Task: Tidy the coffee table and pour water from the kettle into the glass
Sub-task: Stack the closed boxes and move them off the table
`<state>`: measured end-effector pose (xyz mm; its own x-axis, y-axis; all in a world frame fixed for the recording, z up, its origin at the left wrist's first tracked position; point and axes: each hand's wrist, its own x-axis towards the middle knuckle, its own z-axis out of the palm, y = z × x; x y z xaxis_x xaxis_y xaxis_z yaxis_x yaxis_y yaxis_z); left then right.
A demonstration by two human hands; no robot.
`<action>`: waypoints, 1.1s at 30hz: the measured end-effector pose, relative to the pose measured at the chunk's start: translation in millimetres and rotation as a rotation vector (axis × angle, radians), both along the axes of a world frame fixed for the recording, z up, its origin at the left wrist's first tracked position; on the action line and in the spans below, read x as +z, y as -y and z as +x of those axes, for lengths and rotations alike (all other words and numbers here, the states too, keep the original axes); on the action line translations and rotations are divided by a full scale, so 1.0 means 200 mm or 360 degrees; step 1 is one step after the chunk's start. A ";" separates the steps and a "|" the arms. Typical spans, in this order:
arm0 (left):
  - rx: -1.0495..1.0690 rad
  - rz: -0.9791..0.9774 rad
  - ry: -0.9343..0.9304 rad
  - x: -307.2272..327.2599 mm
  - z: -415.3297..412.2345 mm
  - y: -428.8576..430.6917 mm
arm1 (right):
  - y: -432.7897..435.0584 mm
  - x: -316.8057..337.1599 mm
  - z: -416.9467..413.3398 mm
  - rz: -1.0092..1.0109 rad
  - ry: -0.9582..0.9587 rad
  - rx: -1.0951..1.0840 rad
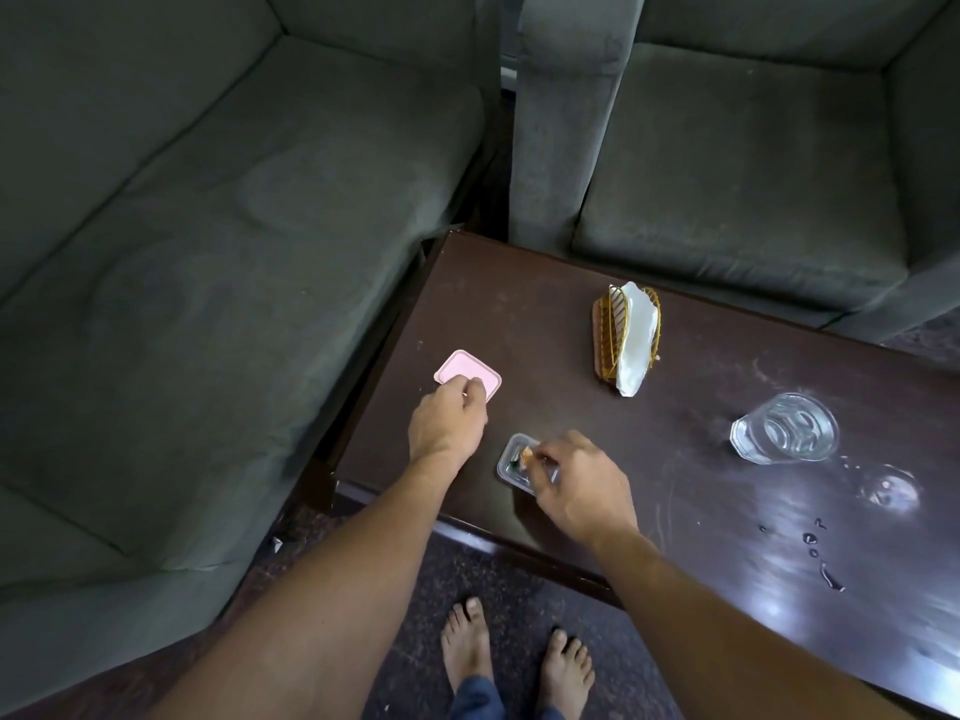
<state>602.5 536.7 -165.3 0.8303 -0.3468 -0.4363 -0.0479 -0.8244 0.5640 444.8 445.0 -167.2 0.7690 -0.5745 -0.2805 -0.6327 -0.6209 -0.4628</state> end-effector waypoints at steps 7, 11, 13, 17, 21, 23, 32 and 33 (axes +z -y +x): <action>0.0122 0.0045 0.0296 -0.08 0.04 -0.02 | -0.01 -0.06 -0.03 -0.0089 -0.0076 -0.0179; 0.0204 0.0034 0.0336 -0.11 0.08 0.04 | 0.02 -0.08 -0.02 -0.0062 -0.0054 -0.0250; 0.0195 0.0070 0.0289 -0.12 0.11 0.07 | 0.02 -0.09 -0.01 -0.0054 -0.0022 -0.0267; 0.0097 0.0306 0.0130 -0.15 0.17 0.11 | 0.03 -0.10 0.03 -0.0051 0.0003 -0.0271; 0.0037 0.0467 0.0022 -0.19 0.22 0.11 | 0.02 -0.11 0.09 -0.0060 0.0053 -0.0276; 0.0040 0.0444 -0.0016 -0.21 0.24 0.11 | 0.02 -0.11 0.11 -0.0067 0.0094 -0.0272; 0.0065 -0.0659 -0.0667 -0.08 0.27 0.14 | 0.06 -0.05 0.21 0.0246 0.0468 -0.0536; 0.0025 -0.0737 -0.0699 -0.05 0.26 0.15 | 0.07 -0.03 0.21 0.0294 0.0524 -0.0621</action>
